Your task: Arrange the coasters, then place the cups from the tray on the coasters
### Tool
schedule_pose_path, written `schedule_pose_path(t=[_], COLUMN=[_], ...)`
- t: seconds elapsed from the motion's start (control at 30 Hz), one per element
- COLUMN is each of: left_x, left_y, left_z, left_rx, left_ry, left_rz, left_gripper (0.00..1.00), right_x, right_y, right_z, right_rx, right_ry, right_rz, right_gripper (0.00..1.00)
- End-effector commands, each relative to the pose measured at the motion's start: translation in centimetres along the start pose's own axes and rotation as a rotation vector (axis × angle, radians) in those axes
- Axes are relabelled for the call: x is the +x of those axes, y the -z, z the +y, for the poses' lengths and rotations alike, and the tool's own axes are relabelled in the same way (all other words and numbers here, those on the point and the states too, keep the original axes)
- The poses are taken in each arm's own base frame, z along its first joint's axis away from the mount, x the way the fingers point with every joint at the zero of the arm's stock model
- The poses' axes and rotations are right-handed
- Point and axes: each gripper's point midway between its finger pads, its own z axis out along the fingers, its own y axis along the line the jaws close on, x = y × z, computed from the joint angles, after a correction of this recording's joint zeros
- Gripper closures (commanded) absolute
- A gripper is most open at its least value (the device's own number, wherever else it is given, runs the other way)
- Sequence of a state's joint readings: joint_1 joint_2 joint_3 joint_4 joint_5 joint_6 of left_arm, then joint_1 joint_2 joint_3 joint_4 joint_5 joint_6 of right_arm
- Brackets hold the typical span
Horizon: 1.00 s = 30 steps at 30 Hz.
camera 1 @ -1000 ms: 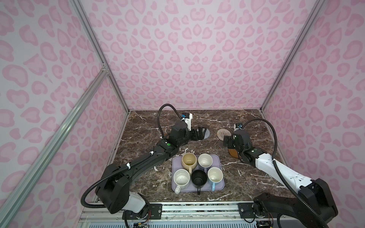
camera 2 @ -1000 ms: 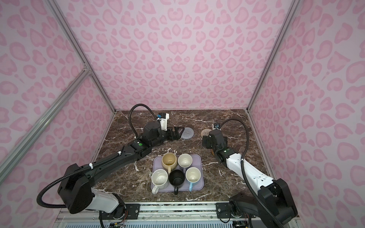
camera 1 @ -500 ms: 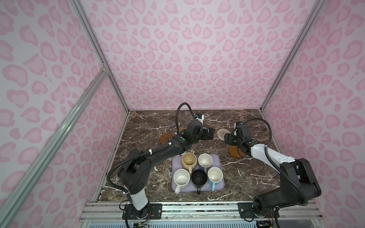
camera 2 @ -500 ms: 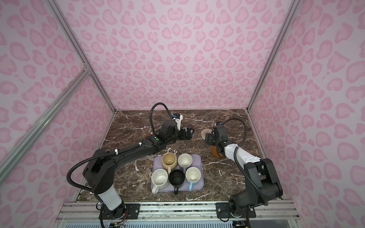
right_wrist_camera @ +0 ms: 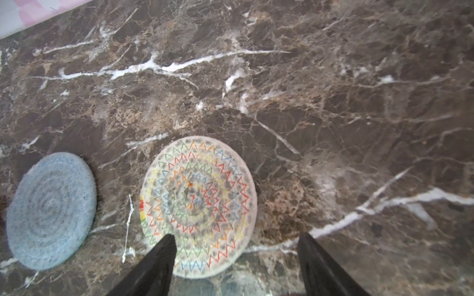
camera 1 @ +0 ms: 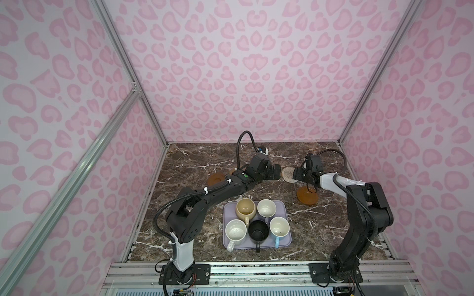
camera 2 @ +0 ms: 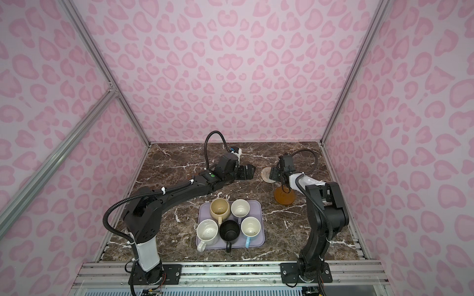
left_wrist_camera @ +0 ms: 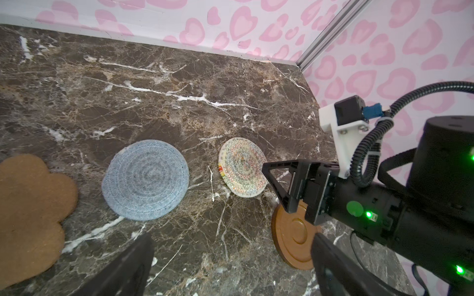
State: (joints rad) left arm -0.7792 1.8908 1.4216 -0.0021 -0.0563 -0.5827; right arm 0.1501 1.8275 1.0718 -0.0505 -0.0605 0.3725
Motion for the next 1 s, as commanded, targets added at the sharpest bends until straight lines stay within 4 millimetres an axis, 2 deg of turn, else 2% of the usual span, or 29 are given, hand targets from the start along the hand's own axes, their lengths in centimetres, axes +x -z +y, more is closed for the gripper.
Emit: schedule_pose_path(t=[0.0, 0.27, 0.47, 0.97], left_x=[-0.4, 0.1, 0.5, 0.6], left_y=[-0.4, -1.2, -1.6, -0.9], left_z=[-0.1, -1.0, -0.6, 0.1], left_rx=[-0.003, 0.043, 0.026, 0.004], left_ry=[0.006, 0.023, 0.028, 0.029], left_rz=[-0.012, 0.019, 0.029, 0.017], left_gripper=[0.03, 0.03, 0.03, 0.03], right_x=[0.2, 0.8, 1.3, 3.2], right_y=[-1.0, -2.8, -3.3, -3.8], right_z=[0.1, 0.6, 0.6, 1.3], right_rx=[0.003, -0.013, -0.01, 0.024], right_ry=[0.021, 0.019, 0.021, 0.076], right_rz=[0.026, 0.086, 0.12, 0.208], right_gripper=[0.26, 0.33, 0.4, 0.42])
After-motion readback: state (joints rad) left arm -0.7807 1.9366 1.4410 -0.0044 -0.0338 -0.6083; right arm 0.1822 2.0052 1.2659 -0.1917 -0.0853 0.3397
